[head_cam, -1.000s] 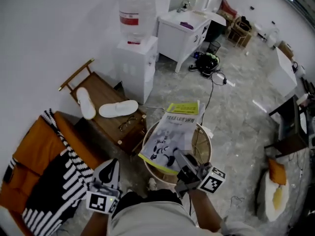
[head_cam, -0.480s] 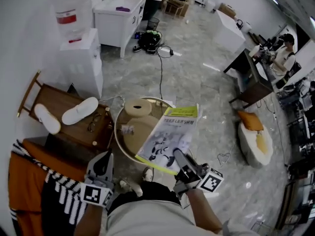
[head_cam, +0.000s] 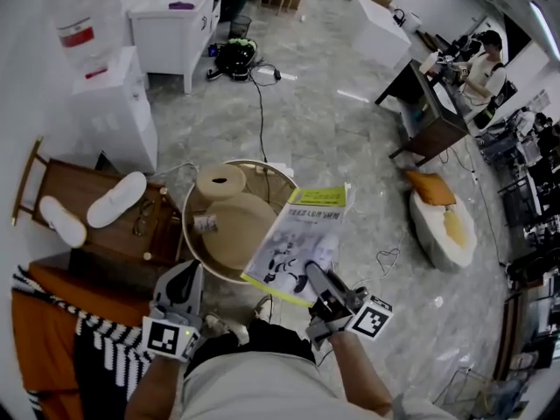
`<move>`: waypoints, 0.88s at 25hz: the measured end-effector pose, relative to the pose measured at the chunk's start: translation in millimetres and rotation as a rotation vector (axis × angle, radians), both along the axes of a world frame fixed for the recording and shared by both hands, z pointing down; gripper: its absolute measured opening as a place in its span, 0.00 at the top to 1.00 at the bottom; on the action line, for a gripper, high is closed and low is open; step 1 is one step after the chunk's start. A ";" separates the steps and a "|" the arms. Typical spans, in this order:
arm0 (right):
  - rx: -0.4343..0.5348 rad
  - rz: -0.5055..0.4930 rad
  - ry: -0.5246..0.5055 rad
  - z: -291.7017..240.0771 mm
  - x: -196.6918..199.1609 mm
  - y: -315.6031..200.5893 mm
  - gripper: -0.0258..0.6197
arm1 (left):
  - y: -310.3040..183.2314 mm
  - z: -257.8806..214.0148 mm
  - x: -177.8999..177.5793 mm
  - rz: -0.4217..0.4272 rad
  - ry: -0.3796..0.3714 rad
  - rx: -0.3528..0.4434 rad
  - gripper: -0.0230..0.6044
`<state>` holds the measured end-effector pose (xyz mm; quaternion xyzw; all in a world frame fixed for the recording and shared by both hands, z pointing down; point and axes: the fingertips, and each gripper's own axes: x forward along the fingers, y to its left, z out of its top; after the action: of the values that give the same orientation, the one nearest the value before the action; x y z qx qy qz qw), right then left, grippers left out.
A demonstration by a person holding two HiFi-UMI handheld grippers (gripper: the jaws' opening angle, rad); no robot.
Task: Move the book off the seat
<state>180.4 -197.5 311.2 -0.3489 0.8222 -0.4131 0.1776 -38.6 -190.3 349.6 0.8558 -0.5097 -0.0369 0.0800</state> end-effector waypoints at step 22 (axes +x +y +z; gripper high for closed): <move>-0.157 -0.164 0.077 190.3 50.2 -107.7 0.82 | -48.8 72.4 65.7 -0.096 -0.141 -0.142 0.94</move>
<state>230.7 -305.2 501.5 -0.3089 0.8194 -0.4756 0.0838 27.1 -239.1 422.0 0.8229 -0.5560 0.0558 0.1025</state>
